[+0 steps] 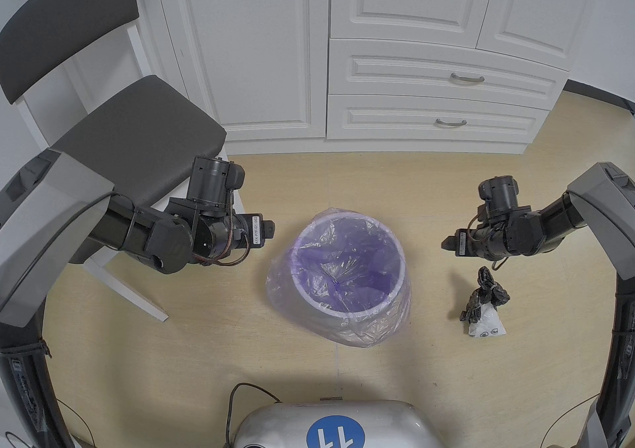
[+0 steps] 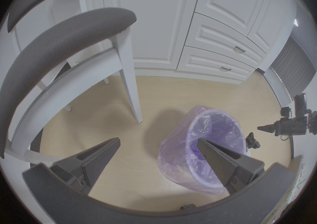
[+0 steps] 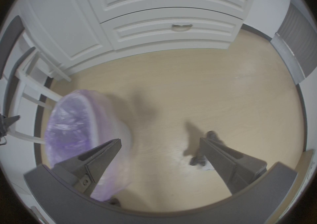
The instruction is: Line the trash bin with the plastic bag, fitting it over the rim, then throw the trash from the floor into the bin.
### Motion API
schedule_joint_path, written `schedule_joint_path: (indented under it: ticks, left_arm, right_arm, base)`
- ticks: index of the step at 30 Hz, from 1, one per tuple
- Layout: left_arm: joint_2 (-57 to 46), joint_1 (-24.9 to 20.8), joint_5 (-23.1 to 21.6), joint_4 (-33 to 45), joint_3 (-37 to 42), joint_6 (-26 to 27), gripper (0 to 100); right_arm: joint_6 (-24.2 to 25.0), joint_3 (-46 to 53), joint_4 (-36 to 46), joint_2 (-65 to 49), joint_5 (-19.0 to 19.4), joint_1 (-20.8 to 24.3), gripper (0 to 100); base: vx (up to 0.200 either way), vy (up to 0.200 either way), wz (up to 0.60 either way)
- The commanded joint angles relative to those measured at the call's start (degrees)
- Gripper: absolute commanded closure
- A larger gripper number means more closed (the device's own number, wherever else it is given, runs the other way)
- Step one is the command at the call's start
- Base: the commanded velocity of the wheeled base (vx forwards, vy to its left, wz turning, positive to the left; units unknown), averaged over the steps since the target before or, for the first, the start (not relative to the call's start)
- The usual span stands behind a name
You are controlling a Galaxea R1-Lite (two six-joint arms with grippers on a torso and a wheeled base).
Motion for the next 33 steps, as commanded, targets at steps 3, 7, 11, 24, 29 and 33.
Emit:
schedule_joint_path:
  ticks: [3,7,11,24,29,33]
  left_arm:
    - [-3.2,-1.0,0.1,-0.1,1.5,0.0,0]
    - [-2.6,-3.2,0.0,-0.1,2.7,0.0,0]
    - [1.9,-6.1,0.3,-1.4,2.8,0.0,0]
    - [17.3,-9.2,7.0,8.4,-15.5,-12.8,0]
    - [23.8,-9.2,8.3,23.8,-31.5,-22.2,0]
    - [29.4,-8.8,8.4,32.9,-42.5,-27.4,0]
  right_arm:
    - [-4.4,-0.6,0.0,2.9,0.6,-6.3,0]
    - [-5.0,-0.1,-0.3,2.9,0.5,-6.0,0]
    - [-5.0,0.0,-0.2,3.5,-0.1,-5.4,0]
    - [-5.5,-0.4,-0.1,3.7,-0.1,-5.7,0]
    - [-5.4,-0.5,-0.2,3.8,-0.1,-5.7,0]
    - [-5.4,-0.8,-0.3,4.1,-0.1,-5.7,0]
  base:
    - [0.0,0.0,0.0]
    - [0.0,0.0,0.0]
    - [0.0,0.0,0.0]
    - [0.0,0.0,0.0]
    - [0.0,0.0,0.0]
    - [0.0,0.0,0.0]
